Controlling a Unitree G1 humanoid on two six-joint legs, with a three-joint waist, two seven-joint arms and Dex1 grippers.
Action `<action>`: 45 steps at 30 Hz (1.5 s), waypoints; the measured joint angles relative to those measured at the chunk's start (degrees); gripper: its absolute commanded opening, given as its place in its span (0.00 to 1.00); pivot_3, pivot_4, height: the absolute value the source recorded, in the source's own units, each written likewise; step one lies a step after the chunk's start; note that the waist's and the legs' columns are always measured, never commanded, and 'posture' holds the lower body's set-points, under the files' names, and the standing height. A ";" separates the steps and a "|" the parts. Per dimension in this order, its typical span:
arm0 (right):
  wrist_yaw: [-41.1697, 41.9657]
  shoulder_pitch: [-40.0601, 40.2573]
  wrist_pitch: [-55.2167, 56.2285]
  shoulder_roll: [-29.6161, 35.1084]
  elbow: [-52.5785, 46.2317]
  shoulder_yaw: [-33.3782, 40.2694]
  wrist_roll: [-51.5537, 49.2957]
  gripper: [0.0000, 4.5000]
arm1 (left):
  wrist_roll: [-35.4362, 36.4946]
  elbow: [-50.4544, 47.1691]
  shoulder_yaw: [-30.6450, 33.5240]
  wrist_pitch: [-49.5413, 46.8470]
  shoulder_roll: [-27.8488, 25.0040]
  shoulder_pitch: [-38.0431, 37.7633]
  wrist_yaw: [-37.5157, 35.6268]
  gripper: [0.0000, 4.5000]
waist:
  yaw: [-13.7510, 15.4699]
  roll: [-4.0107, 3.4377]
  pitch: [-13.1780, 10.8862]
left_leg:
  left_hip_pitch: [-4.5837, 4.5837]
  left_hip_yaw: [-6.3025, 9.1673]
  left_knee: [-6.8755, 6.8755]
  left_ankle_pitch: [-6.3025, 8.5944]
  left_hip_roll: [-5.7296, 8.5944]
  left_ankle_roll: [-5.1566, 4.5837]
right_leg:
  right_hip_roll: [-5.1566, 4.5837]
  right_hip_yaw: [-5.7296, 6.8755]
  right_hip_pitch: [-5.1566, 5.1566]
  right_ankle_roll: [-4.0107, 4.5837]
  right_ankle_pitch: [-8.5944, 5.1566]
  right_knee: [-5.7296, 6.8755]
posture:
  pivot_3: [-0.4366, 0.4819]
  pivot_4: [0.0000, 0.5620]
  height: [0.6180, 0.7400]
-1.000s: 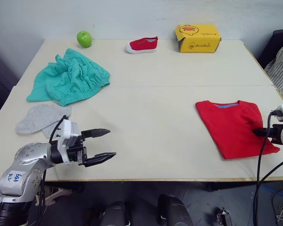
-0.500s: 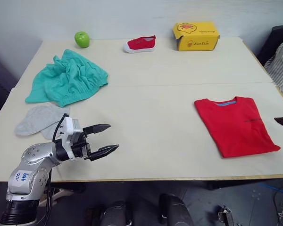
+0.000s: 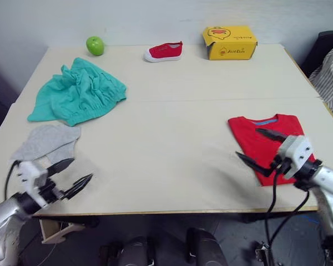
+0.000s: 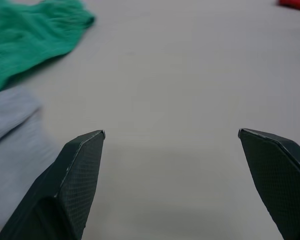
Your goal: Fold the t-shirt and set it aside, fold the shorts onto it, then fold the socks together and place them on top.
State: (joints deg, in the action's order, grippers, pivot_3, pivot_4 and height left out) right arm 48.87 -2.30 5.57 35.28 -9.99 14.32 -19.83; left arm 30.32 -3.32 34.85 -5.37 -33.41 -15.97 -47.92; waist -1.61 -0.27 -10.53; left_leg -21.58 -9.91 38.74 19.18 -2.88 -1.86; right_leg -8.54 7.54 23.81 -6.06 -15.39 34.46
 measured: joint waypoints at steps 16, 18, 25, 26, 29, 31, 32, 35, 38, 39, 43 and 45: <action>1.21 6.89 9.71 -5.60 -0.63 -5.09 0.72 1.00 | 3.80 2.85 11.09 -5.19 1.08 -3.99 12.34 1.00 | 1.36 0.89 0.32 | 0.22 0.34 0.12 0.46 -0.50 0.30 | 0.00 -0.08 -0.03 0.72 -0.21 -0.09 | 0.48 0.27 1.00; 0.17 5.34 8.70 -5.59 -0.78 -5.43 0.97 1.00 | 2.85 3.23 7.14 -7.29 -2.97 3.31 12.79 1.00 | 1.61 0.90 0.34 | 0.18 0.25 0.12 0.29 -0.50 0.68 | 0.03 -0.08 -0.07 0.80 -0.26 0.31 | 0.48 0.27 1.00; -3.48 4.49 5.57 -5.97 -1.64 -5.63 1.29 1.00 | -6.10 19.61 -12.41 -9.05 -11.17 33.87 8.11 1.00 | 0.24 0.90 0.36 | 0.00 1.13 -0.64 -0.83 0.18 0.49 | -0.04 1.45 -0.37 0.70 -0.23 0.55 | 0.48 0.27 1.00; -3.91 5.03 5.35 -6.01 -2.12 -5.35 1.30 1.00 | -8.25 24.72 -15.38 -8.20 -11.92 38.76 6.85 1.00 | 0.18 0.94 0.34 | -0.03 1.05 -0.65 -0.85 0.17 0.52 | -0.01 1.44 -0.34 0.69 -0.23 0.45 | 0.48 0.27 1.00; -4.32 7.25 5.05 -5.77 -3.70 -4.83 1.29 1.00 | -15.14 40.97 -22.08 -3.91 -12.71 53.47 4.97 1.00 | 0.13 1.02 0.33 | -0.04 0.95 -0.64 -0.89 0.23 0.57 | 0.11 1.45 -0.31 0.68 -0.24 0.40 | 0.48 0.27 1.00; -4.67 8.55 4.39 -5.63 -4.51 -4.64 1.26 1.00 | -19.32 51.59 -25.18 -0.66 -12.47 63.05 4.94 1.00 | 0.10 1.13 0.31 | -0.03 0.92 -0.65 -0.91 0.24 0.60 | 0.16 1.43 -0.31 0.68 -0.24 0.37 | 0.48 0.27 1.00; -4.84 9.03 4.24 -5.61 -4.72 -4.52 1.25 1.00 | -21.38 56.00 -26.81 0.88 -12.27 66.96 5.37 1.00 | 0.06 1.13 0.31 | -0.03 0.90 -0.65 -0.91 0.26 0.60 | 0.17 1.42 -0.30 0.68 -0.24 0.38 | 0.48 0.27 1.00; -5.55 10.41 3.84 -5.63 -6.24 -4.52 1.10 1.00 | -28.34 67.77 -31.74 4.83 -10.50 75.38 8.55 1.00 | -0.18 1.13 0.31 | 0.04 0.73 -0.69 -0.90 0.24 0.61 | 0.20 1.36 -0.26 0.66 -0.26 0.40 | 0.48 0.27 1.00; -6.36 12.30 2.84 -5.66 -9.37 -4.51 0.18 1.00 | -33.43 74.99 -35.49 2.79 -8.42 77.78 12.91 1.00 | -0.30 1.17 0.29 | 0.04 0.65 -0.70 -0.90 0.20 0.63 | 0.28 1.29 -0.17 0.64 -0.28 0.43 | 0.48 0.27 1.00; -6.69 13.33 2.30 -5.66 -10.71 -4.47 -0.16 1.00 | -34.30 77.04 -35.59 1.22 -8.04 78.12 14.40 1.00 | -0.29 1.27 0.23 | 0.03 0.65 -0.70 -0.92 0.17 0.65 | 0.30 1.29 -0.14 0.63 -0.29 0.44 | 0.48 0.27 1.00; -7.58 15.39 1.09 -5.66 -13.29 -3.72 -1.17 1.00 | -35.49 78.64 -35.01 -0.93 -8.54 79.79 17.91 0.79 | -0.11 1.64 0.04 | 0.07 0.67 -0.64 -0.95 0.15 0.69 | 0.28 1.19 -0.16 0.65 -0.30 0.57 | 0.48 0.27 1.00; -7.86 16.10 0.69 -5.66 -13.78 -3.47 -1.18 1.00 | -35.76 79.36 -34.63 -1.63 -8.92 79.78 18.83 0.64 | 0.02 1.65 0.04 | 0.07 0.68 -0.64 -0.95 0.12 0.69 | 0.27 1.18 -0.15 0.65 -0.30 0.59 | 0.48 0.27 1.00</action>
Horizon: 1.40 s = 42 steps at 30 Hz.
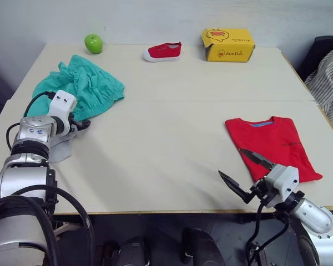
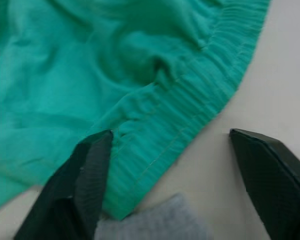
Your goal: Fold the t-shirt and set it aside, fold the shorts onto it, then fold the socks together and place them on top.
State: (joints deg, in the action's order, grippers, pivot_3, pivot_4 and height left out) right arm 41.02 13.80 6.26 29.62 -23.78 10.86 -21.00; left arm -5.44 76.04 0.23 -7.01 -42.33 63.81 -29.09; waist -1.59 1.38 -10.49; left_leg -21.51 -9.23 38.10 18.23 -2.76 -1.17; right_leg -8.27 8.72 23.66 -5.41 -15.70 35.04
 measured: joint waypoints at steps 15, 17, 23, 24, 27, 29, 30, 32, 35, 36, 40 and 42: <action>-0.72 0.39 -0.09 -0.07 -0.13 0.21 0.74 1.00 | 1.40 1.41 7.20 10.81 -0.57 -0.40 -0.76 0.01 | 0.25 0.05 -0.02 | -0.02 -0.01 0.06 -0.01 0.07 -0.04 | -0.08 0.00 0.02 0.01 0.00 0.08 | 0.48 0.27 1.00; -0.72 0.38 -0.08 -0.07 -0.11 0.34 0.77 1.00 | 1.40 1.37 7.55 13.56 -0.22 1.52 -2.60 0.01 | 0.31 0.07 -0.03 | -0.03 -0.01 0.07 -0.01 0.10 -0.04 | -0.08 0.01 0.02 0.01 0.00 0.08 | 0.48 0.27 1.00; 0.03 0.64 0.02 1.46 1.61 1.02 0.86 1.00 | -0.89 -0.07 3.34 19.92 3.38 7.88 -14.37 0.01 | 0.66 0.10 -0.04 | -0.05 -0.19 0.12 -0.02 0.15 -0.06 | -0.06 0.02 -0.02 0.00 0.00 0.05 | 0.48 0.27 1.00; 0.26 0.45 -0.03 1.91 1.80 1.58 0.81 1.00 | -0.69 -1.51 3.05 20.89 4.88 8.59 -17.49 0.01 | 0.79 0.10 -0.04 | -0.05 -0.25 0.12 -0.02 0.15 -0.07 | -0.06 0.02 -0.02 0.00 0.00 0.04 | 0.48 0.27 1.00; 1.07 -0.02 -0.55 4.37 1.80 3.73 0.41 1.00 | 1.72 -6.90 2.89 22.51 9.14 8.99 -27.24 0.01 | 0.90 0.10 -0.04 | -0.05 -0.25 0.13 -0.02 0.13 -0.07 | -0.06 -0.02 0.00 0.00 0.00 0.05 | 0.48 0.27 1.00; 1.93 -0.06 -1.34 6.26 1.80 5.31 0.10 1.00 | 4.25 -13.47 2.44 21.82 12.03 7.05 -33.40 0.01 | 1.00 0.10 -0.04 | -0.04 -0.24 0.14 -0.02 0.12 -0.06 | -0.03 -0.04 0.00 0.00 0.00 0.05 | 0.48 0.27 1.00; 2.24 -0.04 -1.63 6.96 1.79 6.05 -0.08 1.00 | 6.23 -19.34 1.71 20.11 14.00 4.39 -36.63 0.01 | 0.93 0.10 -0.04 | 0.00 -0.23 0.13 -0.02 0.09 -0.06 | 0.01 -0.10 0.00 0.00 0.00 0.05 | 0.48 0.27 1.00; 2.75 0.07 -2.03 7.32 1.78 6.33 -0.51 1.00 | 8.89 -29.00 0.28 15.59 17.06 -1.00 -39.53 0.01 | 0.70 0.09 -0.04 | 0.04 -0.16 0.15 -0.02 0.06 -0.05 | 0.05 -0.20 0.00 0.00 0.00 0.10 | 0.48 0.27 1.00; 3.20 0.42 -2.64 7.30 1.77 6.37 -0.68 1.00 | 11.87 -42.79 -2.48 7.01 20.41 -9.33 -40.33 0.01 | -0.12 0.05 -0.08 | -0.13 0.61 0.15 -0.16 0.31 -0.09 | -0.19 0.29 -0.33 -0.04 -0.01 0.11 | 0.48 0.27 1.00; 3.04 0.45 -2.63 7.23 1.77 6.45 -0.66 1.00 | 12.41 -46.93 -3.33 4.66 21.42 -11.55 -39.95 0.01 | -0.26 0.04 -0.08 | -0.23 1.06 0.10 -0.31 0.49 -0.12 | -0.34 0.62 -0.49 -0.06 -0.02 0.05 | 0.48 0.27 1.00; 0.40 0.81 -3.31 5.86 1.50 7.76 -0.44 1.00 | 12.96 -58.98 -8.08 -2.04 24.80 -19.70 -37.21 0.05 | 1.02 -0.03 -0.12 | -0.16 1.31 0.28 -0.46 0.37 -0.19 | -0.40 0.55 -0.68 -0.15 -0.02 0.06 | 0.48 0.27 1.00; 0.63 1.84 -3.88 5.87 1.17 7.79 -0.55 1.00 | 13.50 -61.91 -8.88 -5.41 26.55 -21.53 -35.53 0.14 | 1.81 -0.03 -0.12 | -0.17 1.32 0.44 -0.41 0.32 -0.25 | -0.40 0.53 -0.69 -0.16 -0.01 0.02 | 0.48 0.27 1.00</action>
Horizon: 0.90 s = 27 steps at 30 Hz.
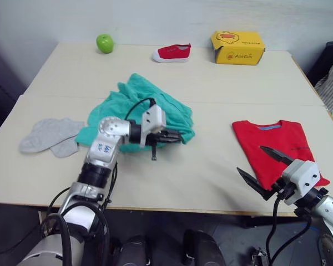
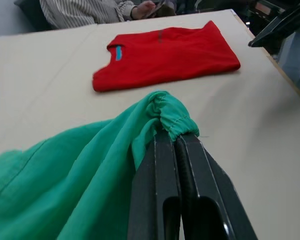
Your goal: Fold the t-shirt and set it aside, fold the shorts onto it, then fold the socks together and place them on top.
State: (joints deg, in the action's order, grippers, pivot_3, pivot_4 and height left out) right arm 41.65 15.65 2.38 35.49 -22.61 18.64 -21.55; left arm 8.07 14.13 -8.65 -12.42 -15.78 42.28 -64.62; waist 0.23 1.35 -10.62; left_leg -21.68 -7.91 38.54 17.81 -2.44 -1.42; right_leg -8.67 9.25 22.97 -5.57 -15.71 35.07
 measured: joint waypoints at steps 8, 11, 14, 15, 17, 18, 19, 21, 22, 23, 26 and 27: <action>2.95 3.06 -1.82 0.15 -3.90 0.24 -4.02 1.00 | 8.76 -16.18 -4.30 -10.49 -2.67 -9.36 -3.88 0.69 | -0.34 -0.14 -0.01 | 0.13 -0.25 0.34 0.39 -0.34 0.08 | 0.18 -0.20 0.01 0.15 -0.09 0.00 | 0.48 0.27 1.00; 3.17 2.40 -2.73 0.17 -5.20 -0.50 -4.36 1.00 | 14.04 -17.57 1.18 -11.07 -7.03 -11.74 -6.26 0.84 | -0.40 -0.23 -0.06 | 0.17 -0.25 0.35 0.41 -0.43 0.14 | 0.20 -0.20 0.03 0.23 -0.13 0.07 | 0.48 0.27 1.00; 3.19 -0.64 -3.73 0.26 -6.90 -3.55 -3.82 1.00 | 16.91 -17.90 7.06 -10.01 -13.38 -13.79 -8.34 0.84 | -0.42 -0.29 -0.07 | 0.19 -0.27 0.34 0.44 -0.45 0.18 | 0.19 -0.22 0.08 0.29 -0.16 0.11 | 0.48 0.27 1.00; 3.21 -2.16 -3.99 0.40 -7.08 -5.33 -2.84 1.00 | 17.00 -17.77 8.47 -9.34 -15.15 -14.40 -8.38 0.84 | -0.39 -0.29 -0.07 | 0.18 -0.27 0.34 0.45 -0.43 0.18 | 0.19 -0.23 0.11 0.29 -0.16 0.11 | 0.48 0.27 1.00; 2.81 -6.44 -5.19 0.43 -7.54 -10.76 0.60 1.00 | 15.07 -14.74 10.70 -3.75 -19.15 -15.78 -7.57 0.91 | -0.37 -0.30 -0.08 | 0.17 -0.34 0.34 0.46 -0.41 0.17 | 0.17 -0.28 0.20 0.29 -0.16 0.14 | 0.48 0.27 1.00; 2.22 -9.52 -5.69 0.06 -7.59 -14.19 3.17 1.00 | 12.63 -10.73 11.79 1.06 -21.50 -16.24 -6.83 0.96 | -0.41 -0.30 -0.08 | 0.13 -0.40 0.34 0.46 -0.41 0.17 | 0.16 -0.30 0.33 0.30 -0.17 0.19 | 0.48 0.27 1.00; 1.66 -11.69 -6.08 -0.37 -7.61 -16.96 5.52 1.00 | 10.22 -6.75 12.90 5.43 -23.20 -16.45 -5.94 1.00 | -0.41 -0.30 -0.08 | 0.04 -0.48 0.34 0.46 -0.40 0.17 | 0.12 -0.32 0.50 0.34 -0.19 0.31 | 0.48 0.27 1.00; 0.37 -15.53 -6.12 -1.36 -6.79 -22.06 10.88 1.00 | 5.78 1.22 14.13 14.87 -26.39 -16.72 -4.42 1.00 | -0.44 -0.31 -0.08 | -0.07 -0.52 0.35 0.48 -0.40 0.21 | 0.11 -0.30 0.67 0.39 -0.22 0.39 | 0.48 0.27 1.00; -0.42 -17.67 -5.57 -1.76 -5.63 -24.63 14.49 1.00 | 3.34 5.28 14.22 21.13 -28.04 -16.80 -3.62 1.00 | -0.40 -0.30 -0.08 | -0.13 -0.51 0.35 0.48 -0.40 0.21 | 0.11 -0.27 0.70 0.39 -0.22 0.47 | 0.48 0.27 1.00; -1.46 -19.85 -4.33 -1.83 -4.21 -27.00 18.75 1.00 | 0.74 9.24 14.06 26.74 -29.66 -16.83 -2.82 1.00 | -0.42 -0.30 -0.08 | -0.24 -0.51 0.39 0.48 -0.39 0.20 | 0.12 -0.23 0.77 0.38 -0.21 0.54 | 0.48 0.27 1.00; -8.47 -25.34 -3.72 -4.17 2.55 -31.84 31.99 1.00 | -4.77 17.21 13.67 38.31 -32.07 -17.33 1.54 1.00 | -0.25 -0.28 -0.07 | -0.61 -0.51 0.55 0.48 -0.31 0.13 | 0.08 -0.23 1.02 0.31 -0.17 0.64 | 0.48 0.27 1.00; -9.75 -26.09 -3.80 -5.09 3.94 -32.27 33.63 1.00 | -5.04 17.55 13.60 39.83 -32.07 -17.36 2.17 1.00 | -0.19 -0.27 -0.06 | -0.64 -0.51 0.58 0.48 -0.31 0.12 | 0.07 -0.24 1.02 0.31 -0.17 0.66 | 0.48 0.27 1.00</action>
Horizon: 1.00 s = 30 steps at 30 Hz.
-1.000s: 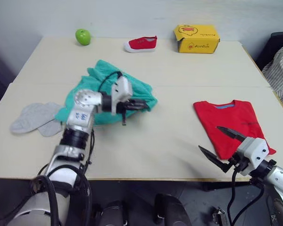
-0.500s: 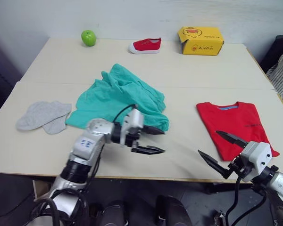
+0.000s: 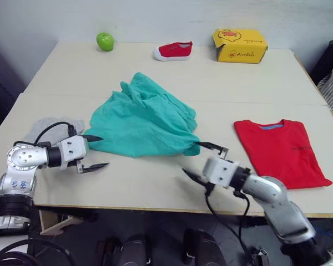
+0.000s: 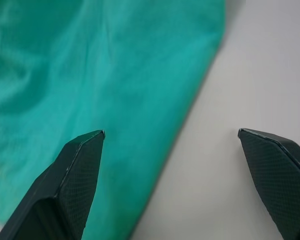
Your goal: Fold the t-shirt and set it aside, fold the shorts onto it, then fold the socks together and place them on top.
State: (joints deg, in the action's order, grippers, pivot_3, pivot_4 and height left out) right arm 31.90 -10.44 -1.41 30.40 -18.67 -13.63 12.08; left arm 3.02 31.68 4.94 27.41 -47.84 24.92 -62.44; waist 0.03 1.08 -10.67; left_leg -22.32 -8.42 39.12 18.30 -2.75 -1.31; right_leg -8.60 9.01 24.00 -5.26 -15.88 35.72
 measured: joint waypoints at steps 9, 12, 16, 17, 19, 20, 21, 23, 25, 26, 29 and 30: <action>-6.21 -3.76 -5.26 -8.83 5.58 -0.39 2.71 1.00 | -3.56 5.04 -2.55 5.81 -1.04 1.64 7.90 1.00 | -0.25 -0.05 0.03 | 0.24 0.00 -0.02 -0.10 -0.06 0.06 | 0.05 -0.05 -0.05 0.02 -0.01 0.20 | 0.48 0.27 1.00; -5.94 -3.88 -6.38 -9.48 5.59 -0.30 1.38 1.00 | -4.99 7.35 -4.19 5.79 -1.00 3.62 9.85 1.00 | -0.23 -0.35 0.21 | 0.33 0.02 -0.02 -0.12 -0.05 0.04 | 0.04 -0.08 -0.11 0.02 -0.01 0.20 | 0.48 0.27 1.00; -6.13 -4.79 -6.98 -10.80 6.24 0.64 -0.23 1.00 | -6.93 12.49 -6.64 5.22 0.33 7.56 11.38 0.87 | -0.22 -1.00 0.63 | 0.44 -0.01 -0.05 -0.13 -0.03 0.04 | 0.05 -0.08 -0.20 0.03 -0.01 0.21 | 0.48 0.27 1.00; -6.14 -5.42 -6.79 -10.93 6.65 0.62 -0.40 1.00 | -7.56 13.80 -7.45 5.12 0.73 8.64 11.75 0.81 | -0.19 -1.06 0.68 | 0.53 0.00 -0.07 -0.13 -0.02 0.04 | 0.05 -0.07 -0.28 0.03 -0.02 0.20 | 0.48 0.27 1.00; -6.14 -5.74 -6.42 -10.93 6.73 0.68 -0.57 1.00 | -7.98 15.35 -8.40 5.05 1.27 9.58 12.31 0.67 | -0.20 -1.13 0.72 | 0.76 -0.03 -0.16 -0.12 -0.02 0.04 | 0.04 -0.11 -0.45 0.05 -0.03 0.18 | 0.48 0.27 1.00; -6.14 -5.74 -6.43 -10.93 6.73 0.68 -0.70 1.00 | -8.10 16.33 -8.57 5.01 1.70 10.10 12.51 0.60 | -0.17 -1.14 0.73 | 0.82 -0.03 -0.18 -0.10 -0.02 0.03 | 0.04 -0.11 -0.52 0.06 -0.04 0.16 | 0.48 0.27 1.00; -6.13 -5.72 -6.45 -10.93 6.73 0.68 -0.96 1.00 | -8.27 16.83 -8.84 4.97 1.93 10.42 12.79 0.53 | -0.18 -1.15 0.73 | 0.82 -0.03 -0.18 -0.09 -0.03 0.01 | 0.04 -0.12 -0.51 0.06 -0.04 0.16 | 0.48 0.27 1.00; -6.11 -5.66 -6.53 -10.91 6.73 0.68 -1.14 1.00 | -8.71 18.13 -9.59 4.98 2.32 11.22 13.13 0.40 | -0.18 -1.20 0.79 | 0.83 -0.03 -0.18 -0.10 -0.04 0.02 | 0.04 -0.13 -0.51 0.06 -0.04 0.17 | 0.48 0.27 1.00; -6.08 -5.38 -6.56 -10.78 6.68 0.69 -1.27 1.00 | -9.06 19.00 -10.26 4.99 2.51 11.78 13.39 0.25 | -0.22 -1.24 0.84 | 0.85 -0.05 -0.19 -0.10 -0.04 0.02 | 0.04 -0.14 -0.51 0.07 -0.05 0.17 | 0.48 0.27 1.00; -5.99 -5.08 -6.70 -10.62 6.59 0.70 -1.41 1.00 | -9.27 19.42 -10.62 5.02 2.64 12.10 13.60 0.18 | -0.22 -1.24 0.84 | 0.86 -0.05 -0.19 -0.10 -0.04 0.02 | 0.04 -0.14 -0.51 0.07 -0.05 0.17 | 0.48 0.27 1.00; -5.38 -4.72 -7.48 -10.18 6.40 0.83 -1.87 1.00 | -9.46 21.00 -11.23 5.13 2.93 12.76 14.16 0.01 | -0.37 -1.24 0.84 | 0.87 -0.06 -0.20 -0.07 -0.05 -0.02 | 0.04 -0.15 -0.50 0.07 -0.05 0.17 | 0.48 0.27 1.00; -5.09 -4.73 -7.56 -9.88 6.35 0.93 -2.08 1.00 | -9.47 21.23 -11.43 5.15 2.98 12.93 14.27 0.01 | -0.36 -1.24 0.84 | 0.87 -0.06 -0.21 -0.07 -0.06 -0.02 | 0.04 -0.15 -0.50 0.08 -0.05 0.17 | 0.48 0.27 1.00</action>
State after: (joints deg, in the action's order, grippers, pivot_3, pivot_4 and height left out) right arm 26.81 -15.17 -8.98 20.52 -12.33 -12.70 9.99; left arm -6.45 52.91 -6.49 32.56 -44.86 37.85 -48.18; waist -0.33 -0.16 -9.83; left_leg -21.45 -8.48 38.91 18.23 -2.81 -1.33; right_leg -8.55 8.86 23.50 -5.18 -15.94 35.89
